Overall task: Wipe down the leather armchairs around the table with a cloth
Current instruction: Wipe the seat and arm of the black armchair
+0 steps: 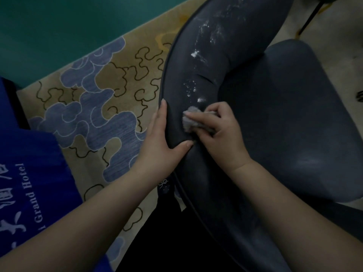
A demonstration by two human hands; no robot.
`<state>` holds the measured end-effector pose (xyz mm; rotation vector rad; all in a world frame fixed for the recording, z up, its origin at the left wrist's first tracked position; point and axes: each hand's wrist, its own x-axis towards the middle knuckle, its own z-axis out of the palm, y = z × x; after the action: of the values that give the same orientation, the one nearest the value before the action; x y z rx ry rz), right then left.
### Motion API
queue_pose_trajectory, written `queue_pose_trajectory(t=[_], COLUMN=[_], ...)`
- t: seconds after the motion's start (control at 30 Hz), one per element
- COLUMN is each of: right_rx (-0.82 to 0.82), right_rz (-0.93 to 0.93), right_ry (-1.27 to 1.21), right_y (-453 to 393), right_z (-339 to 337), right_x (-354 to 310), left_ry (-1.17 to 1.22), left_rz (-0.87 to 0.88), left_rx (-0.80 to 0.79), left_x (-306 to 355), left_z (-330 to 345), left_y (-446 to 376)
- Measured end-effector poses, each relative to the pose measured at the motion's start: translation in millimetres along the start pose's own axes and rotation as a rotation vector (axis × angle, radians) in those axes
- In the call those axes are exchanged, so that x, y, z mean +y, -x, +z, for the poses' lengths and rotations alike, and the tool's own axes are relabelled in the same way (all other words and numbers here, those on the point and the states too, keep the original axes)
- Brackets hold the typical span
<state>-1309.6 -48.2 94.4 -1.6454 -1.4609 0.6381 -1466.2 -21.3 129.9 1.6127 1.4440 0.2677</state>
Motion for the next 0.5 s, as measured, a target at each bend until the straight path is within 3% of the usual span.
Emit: queue_pose_trajectory(t=[0.13,0.2,0.33,0.5], right_rx=[0.147,0.196,0.118,0.240], right_rz=[0.217,0.172,0.013,0.188], right_ry=[-0.039,-0.090,-0.028,-0.094], right_y=[3.5,-4.0,-40.8,-55.8], right_z=[-12.6,-5.1,13.3,5.8], right_x=[14.8,5.9,-2.3,11.6], left_ry=[0.027,0.023,-0.044,-0.065], left_rz=[-0.014,-0.008,0.020,0.036], left_rx=[-0.012,-0.004,-0.005,-0.030], left_x=[3.1,4.7,6.8,7.2], left_z=[-5.7,-9.2,-14.2,-20.2], left_y=[-7.2,-15.6,-28.4,-32.4])
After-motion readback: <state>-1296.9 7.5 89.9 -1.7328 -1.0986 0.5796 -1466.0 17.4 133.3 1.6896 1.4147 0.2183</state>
